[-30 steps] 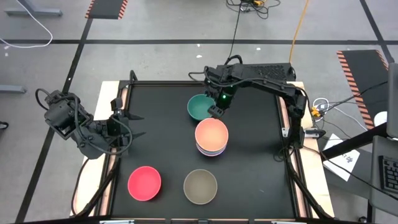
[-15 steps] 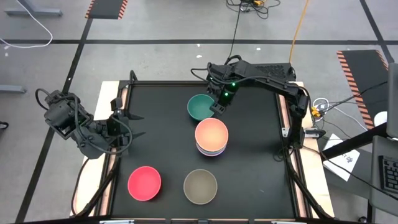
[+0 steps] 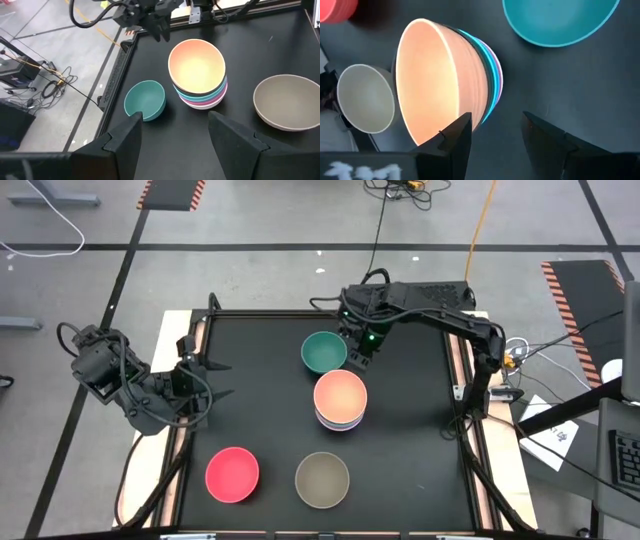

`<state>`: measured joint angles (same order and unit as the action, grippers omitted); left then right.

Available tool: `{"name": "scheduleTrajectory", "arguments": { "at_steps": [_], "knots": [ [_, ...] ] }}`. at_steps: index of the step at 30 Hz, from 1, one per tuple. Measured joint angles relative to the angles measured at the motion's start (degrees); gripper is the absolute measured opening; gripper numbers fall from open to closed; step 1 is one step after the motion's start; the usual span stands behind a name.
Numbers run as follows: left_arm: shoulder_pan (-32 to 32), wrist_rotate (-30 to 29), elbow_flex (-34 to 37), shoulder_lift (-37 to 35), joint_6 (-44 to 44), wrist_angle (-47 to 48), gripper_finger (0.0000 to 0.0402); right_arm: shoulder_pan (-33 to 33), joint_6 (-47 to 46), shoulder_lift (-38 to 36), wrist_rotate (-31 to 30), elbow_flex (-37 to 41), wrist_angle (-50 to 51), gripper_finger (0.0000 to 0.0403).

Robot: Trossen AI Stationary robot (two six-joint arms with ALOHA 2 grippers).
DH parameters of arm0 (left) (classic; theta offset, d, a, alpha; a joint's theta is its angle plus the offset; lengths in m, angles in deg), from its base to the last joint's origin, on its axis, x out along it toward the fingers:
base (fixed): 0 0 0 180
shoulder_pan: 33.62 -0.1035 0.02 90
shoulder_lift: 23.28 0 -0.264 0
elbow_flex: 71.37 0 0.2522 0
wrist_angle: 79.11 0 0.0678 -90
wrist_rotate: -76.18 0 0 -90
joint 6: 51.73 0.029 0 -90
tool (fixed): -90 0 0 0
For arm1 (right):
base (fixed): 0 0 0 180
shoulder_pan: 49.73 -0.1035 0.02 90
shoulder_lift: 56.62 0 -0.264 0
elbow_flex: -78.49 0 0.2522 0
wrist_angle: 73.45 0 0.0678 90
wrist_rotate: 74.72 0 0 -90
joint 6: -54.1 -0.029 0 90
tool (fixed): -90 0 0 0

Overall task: Nest bowls inside each other
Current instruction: Stack the light orange bowl on top of the black bowl

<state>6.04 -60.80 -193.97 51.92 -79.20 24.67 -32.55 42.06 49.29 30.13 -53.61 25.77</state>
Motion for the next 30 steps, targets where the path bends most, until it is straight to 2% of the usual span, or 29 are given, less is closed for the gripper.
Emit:
{"name": "scheduleTrajectory", "arguments": {
  "at_steps": [7,11,18,22,30],
  "knots": [
    [0.01,0.03,0.0,0.04,-0.8,0.0,0.0228,-1.78,-0.05,-0.01,-0.32,1.73,0.52,0.0164],
    [0.0,0.32,0.0,0.04,-1.2,-0.01,0.0228,-3.43,-0.73,-0.01,-4.59,4.25,0.59,0.0164],
    [0.0,0.35,0.0,0.04,-1.31,0.0,0.0228,-4.04,-0.75,0.1,-7.16,9.2,0.5,0.0164],
    [0.0,0.35,0.0,0.04,-1.31,0.0,0.0228,-3.61,-0.72,0.03,-10.67,8.99,0.61,0.0164],
    [0.01,0.41,0.02,0.04,-1.73,0.0,0.0228,-1.88,0.05,-2.48,-10.1,6.1,-2.84,0.0164]
  ]
}}
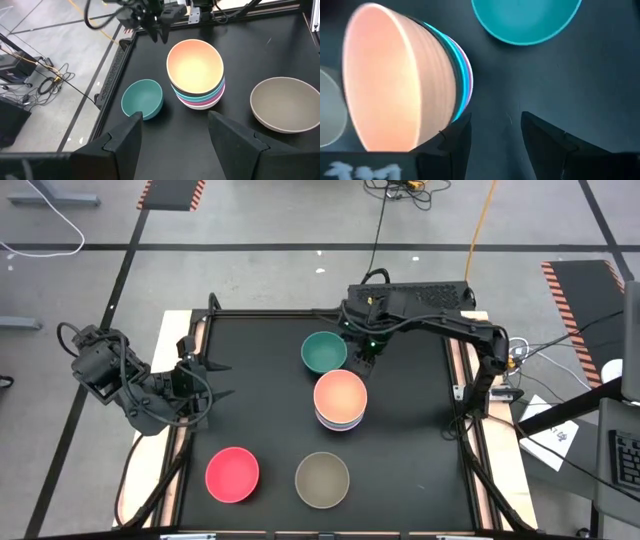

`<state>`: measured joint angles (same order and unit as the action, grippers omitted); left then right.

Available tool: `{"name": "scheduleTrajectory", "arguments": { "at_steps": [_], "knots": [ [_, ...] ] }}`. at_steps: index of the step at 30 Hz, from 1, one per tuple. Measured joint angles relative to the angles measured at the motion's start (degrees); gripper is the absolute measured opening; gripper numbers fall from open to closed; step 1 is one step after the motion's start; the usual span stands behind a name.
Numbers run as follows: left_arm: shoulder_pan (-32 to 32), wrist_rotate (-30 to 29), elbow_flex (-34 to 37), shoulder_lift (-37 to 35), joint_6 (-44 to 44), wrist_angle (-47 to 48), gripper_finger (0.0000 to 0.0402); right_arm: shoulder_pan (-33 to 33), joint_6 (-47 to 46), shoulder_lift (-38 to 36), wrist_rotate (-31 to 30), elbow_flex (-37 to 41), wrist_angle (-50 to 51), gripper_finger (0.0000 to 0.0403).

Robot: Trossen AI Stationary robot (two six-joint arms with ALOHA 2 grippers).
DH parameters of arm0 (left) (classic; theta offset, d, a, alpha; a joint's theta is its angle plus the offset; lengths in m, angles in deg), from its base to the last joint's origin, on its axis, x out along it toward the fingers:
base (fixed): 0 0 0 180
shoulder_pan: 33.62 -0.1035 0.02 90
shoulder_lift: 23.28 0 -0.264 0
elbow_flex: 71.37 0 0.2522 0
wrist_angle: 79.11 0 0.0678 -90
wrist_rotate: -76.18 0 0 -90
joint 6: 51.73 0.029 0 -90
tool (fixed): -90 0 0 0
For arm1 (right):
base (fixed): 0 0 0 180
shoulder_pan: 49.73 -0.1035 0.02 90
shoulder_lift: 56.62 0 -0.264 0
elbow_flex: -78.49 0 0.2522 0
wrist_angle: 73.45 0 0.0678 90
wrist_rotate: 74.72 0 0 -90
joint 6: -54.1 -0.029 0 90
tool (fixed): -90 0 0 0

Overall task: Nest bowls inside each other
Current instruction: Stack the light orange bowl on top of the black bowl

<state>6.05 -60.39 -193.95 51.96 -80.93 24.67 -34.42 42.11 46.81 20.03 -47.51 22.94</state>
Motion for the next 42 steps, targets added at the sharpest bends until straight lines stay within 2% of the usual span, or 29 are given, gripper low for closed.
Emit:
{"name": "scheduleTrajectory", "arguments": {
  "at_steps": [5,8,29,37,42],
  "knots": [
    [-0.01,0.07,0.0,0.0,-0.04,-0.02,0.0228,-0.01,-0.82,-1.49,8.79,-0.62,-1.75,0.0164],
    [0.01,0.07,0.0,0.02,-0.04,-0.02,0.0228,-0.37,-1.07,-1.72,10.39,-0.64,-2.27,0.0164],
    [-0.01,0.09,0.0,0.04,0.4,0.0,0.0228,-4.89,-2.31,-1.63,9.98,-0.39,-1.11,0.0164],
    [0.01,0.09,0.0,0.04,-0.08,-0.01,0.0228,-6.05,-3.25,-1.61,5.56,7.31,-2.77,0.0164],
    [-0.01,0.07,0.0,0.04,-0.1,-0.04,0.0228,-5.85,-2.91,-1.61,5.37,11.85,-4.76,0.0164]
  ]
}}
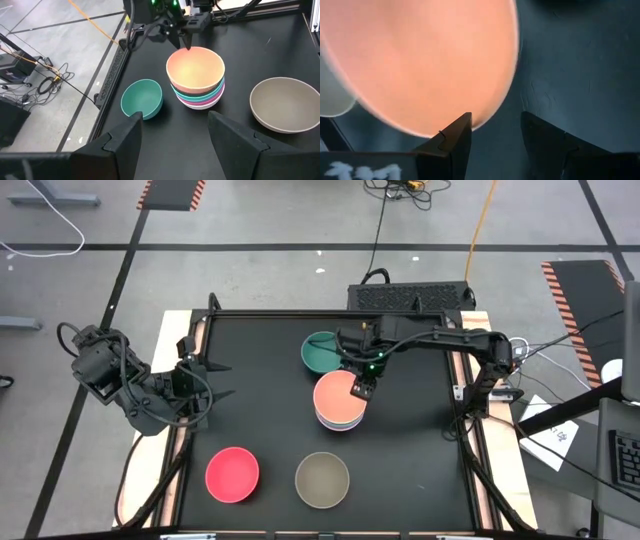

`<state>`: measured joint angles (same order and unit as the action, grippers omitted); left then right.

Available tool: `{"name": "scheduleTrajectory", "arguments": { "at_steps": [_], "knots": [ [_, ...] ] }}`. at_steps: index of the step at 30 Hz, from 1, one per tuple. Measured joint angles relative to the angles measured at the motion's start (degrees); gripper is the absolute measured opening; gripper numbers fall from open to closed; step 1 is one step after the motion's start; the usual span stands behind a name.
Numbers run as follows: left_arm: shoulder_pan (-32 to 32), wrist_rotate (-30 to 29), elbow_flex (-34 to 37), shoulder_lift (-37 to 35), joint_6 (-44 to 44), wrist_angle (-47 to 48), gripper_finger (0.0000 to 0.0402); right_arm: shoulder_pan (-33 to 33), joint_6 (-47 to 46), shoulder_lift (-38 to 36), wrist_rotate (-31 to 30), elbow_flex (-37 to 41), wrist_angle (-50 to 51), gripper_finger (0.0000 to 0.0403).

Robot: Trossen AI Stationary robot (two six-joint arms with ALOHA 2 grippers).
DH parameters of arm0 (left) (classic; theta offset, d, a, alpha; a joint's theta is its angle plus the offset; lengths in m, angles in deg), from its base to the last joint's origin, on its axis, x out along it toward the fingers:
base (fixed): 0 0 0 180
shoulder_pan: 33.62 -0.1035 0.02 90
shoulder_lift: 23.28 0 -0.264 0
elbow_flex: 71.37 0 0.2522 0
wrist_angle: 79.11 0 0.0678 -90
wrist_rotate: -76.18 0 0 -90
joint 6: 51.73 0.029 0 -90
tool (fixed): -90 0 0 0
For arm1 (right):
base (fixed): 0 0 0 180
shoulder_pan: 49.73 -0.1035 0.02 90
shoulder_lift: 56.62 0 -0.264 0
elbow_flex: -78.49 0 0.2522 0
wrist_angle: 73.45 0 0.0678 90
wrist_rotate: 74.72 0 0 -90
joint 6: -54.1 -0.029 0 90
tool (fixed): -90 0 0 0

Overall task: Nest bowls inside each other
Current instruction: Stack the light orange bowl on top of the black bowl, then stack the light pink bowl on top of the light orange bowl

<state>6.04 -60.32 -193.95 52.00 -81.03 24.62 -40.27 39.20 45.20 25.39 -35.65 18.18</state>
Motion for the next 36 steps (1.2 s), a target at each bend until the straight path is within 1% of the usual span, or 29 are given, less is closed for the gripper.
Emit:
{"name": "scheduleTrajectory", "arguments": {
  "at_steps": [5,13,14,16,19,21,25,26,30,33,34,36],
  "knots": [
    [0.0,0.0,0.0,0.0,-0.46,-0.1,0.0228,0.87,0.64,0.0,0.17,1.38,-1.2,0.0164],
    [0.0,0.0,0.0,0.01,-1.58,-0.15,0.0228,0.25,0.71,0.0,0.13,-6.87,-1.42,0.0164],
    [0.0,0.0,0.0,0.0,-1.85,-0.17,0.0228,0.07,0.56,0.0,-0.3,-7.7,-1.38,0.0164],
    [0.0,-0.06,0.53,0.0,-2.39,-0.35,0.0228,-0.56,0.34,0.0,-3.17,-9.33,-0.86,0.0164],
    [-0.21,-2.46,2.89,0.0,-2.96,-0.3,0.0228,-2.18,1.45,-1.32,-7.51,-11.85,1.2,0.0164],
    [-0.82,-3.73,5.25,0.0,-2.94,-0.26,0.0228,-4.06,2.59,-4.06,-9.21,-12.97,-0.78,0.0164],
    [-2.22,-5.33,10.06,0.02,-2.61,-0.86,0.0228,-8.84,3.91,-11.43,-10.5,-13.26,-9.23,0.0164],
    [-2.47,-5.81,11.09,0.02,-2.45,-1.42,0.0228,-10.25,3.89,-13.37,-11.6,-13.24,-11.26,0.0164],
    [-2.71,-5.83,14.8,-1.48,-2.35,-4.19,0.0228,-17.59,4.7,-21.08,-20.57,-12.14,-15.13,0.0164],
    [-1.71,-2.66,19.07,-4.4,-3.42,-7.05,0.0228,-23.05,3.38,-26.21,-27.85,-6.49,-16.74,0.0164],
    [-1.32,-1.48,20.87,-5.44,-4.79,-7.69,0.0228,-24.5,2.57,-27.8,-29.25,-3.7,-17.97,0.0164],
    [-0.53,0.29,24.99,-7.83,-10.22,-7.79,0.0228,-27.07,1.16,-30.74,-30.59,3.26,-21.93,0.0164]
  ]
}}
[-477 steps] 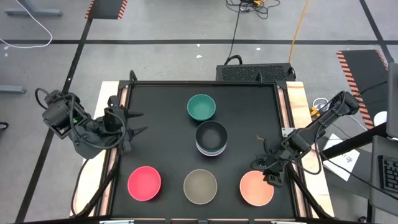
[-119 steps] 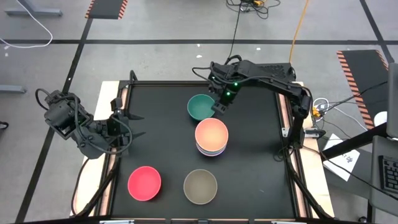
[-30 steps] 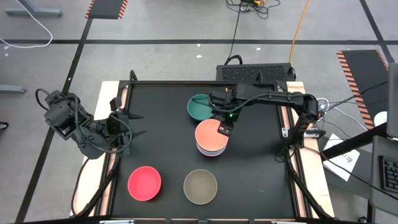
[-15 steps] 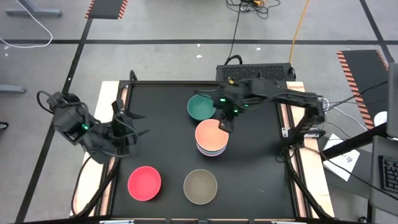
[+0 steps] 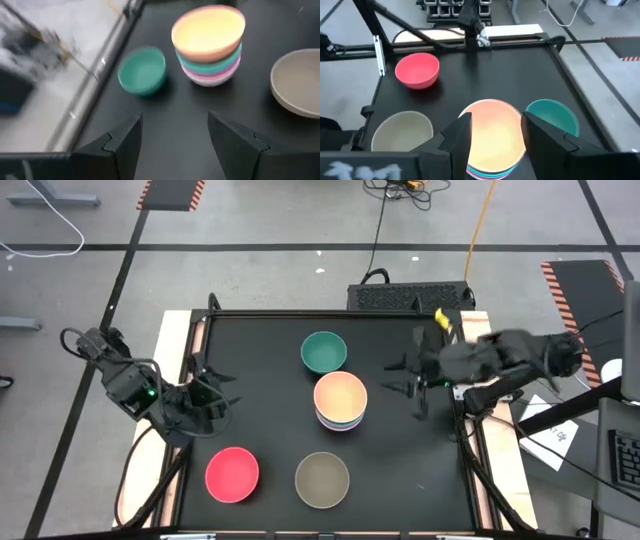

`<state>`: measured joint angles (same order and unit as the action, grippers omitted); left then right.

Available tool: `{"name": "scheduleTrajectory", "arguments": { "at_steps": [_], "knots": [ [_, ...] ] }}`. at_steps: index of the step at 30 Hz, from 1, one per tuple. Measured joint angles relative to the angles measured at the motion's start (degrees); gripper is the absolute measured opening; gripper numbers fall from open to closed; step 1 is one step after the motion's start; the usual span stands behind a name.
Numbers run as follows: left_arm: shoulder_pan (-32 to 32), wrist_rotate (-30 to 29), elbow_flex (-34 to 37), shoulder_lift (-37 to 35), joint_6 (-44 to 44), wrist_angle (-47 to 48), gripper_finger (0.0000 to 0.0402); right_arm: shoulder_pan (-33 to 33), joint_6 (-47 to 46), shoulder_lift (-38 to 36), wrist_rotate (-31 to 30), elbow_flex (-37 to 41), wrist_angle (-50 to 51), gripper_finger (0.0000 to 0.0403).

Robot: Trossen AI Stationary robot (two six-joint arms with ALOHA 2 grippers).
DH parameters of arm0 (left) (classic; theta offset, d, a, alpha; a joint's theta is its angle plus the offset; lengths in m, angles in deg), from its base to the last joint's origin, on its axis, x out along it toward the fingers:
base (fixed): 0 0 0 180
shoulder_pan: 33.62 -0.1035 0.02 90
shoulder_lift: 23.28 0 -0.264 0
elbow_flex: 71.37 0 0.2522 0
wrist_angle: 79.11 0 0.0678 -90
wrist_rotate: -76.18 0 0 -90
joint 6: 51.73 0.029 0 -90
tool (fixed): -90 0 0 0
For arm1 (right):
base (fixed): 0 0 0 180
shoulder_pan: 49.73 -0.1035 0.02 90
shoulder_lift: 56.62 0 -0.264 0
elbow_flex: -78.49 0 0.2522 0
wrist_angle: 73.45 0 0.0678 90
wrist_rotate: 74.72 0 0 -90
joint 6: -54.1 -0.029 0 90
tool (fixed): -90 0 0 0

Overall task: Nest bowls inside each other
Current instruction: Stack the light pink bowl on top of the light orange bowl

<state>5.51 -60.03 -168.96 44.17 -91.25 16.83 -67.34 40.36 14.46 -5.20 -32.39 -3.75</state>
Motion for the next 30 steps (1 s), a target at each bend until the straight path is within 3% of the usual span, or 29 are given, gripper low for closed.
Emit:
{"name": "scheduleTrajectory", "arguments": {
  "at_steps": [6,10,16,22,25,30],
  "knots": [
    [4.59,4.18,16.66,-9.44,-19.46,-1.2,0.0228,-7.34,2.54,-10.68,-3.36,24.73,-23.13,0.0164],
    [6.5,6.71,24.43,-14.47,-23.01,-9.17,0.0228,-9.52,2.86,-16.73,-3.11,37.52,-34.46,0.0164],
    [6.68,14.38,31.69,-15.63,-24.27,-22.35,0.0228,-11.93,1.1,-21.18,-3.51,50.44,-44.61,0.0164],
    [6.68,19.16,38.95,-15.03,-32.12,-24.37,0.0228,-15.01,0.95,-22.37,-3.47,62.79,-59.35,0.0164],
    [6.65,20.17,40.66,-15.08,-32.58,-27.95,0.0228,-16.47,1.15,-23.34,-3.47,66.24,-63.45,0.0164],
    [6.78,26.62,42.43,-15.08,-31.77,-32.55,0.0228,-19.08,2.18,-24.83,-4.97,69.18,-66.17,0.0164]
  ]
}}
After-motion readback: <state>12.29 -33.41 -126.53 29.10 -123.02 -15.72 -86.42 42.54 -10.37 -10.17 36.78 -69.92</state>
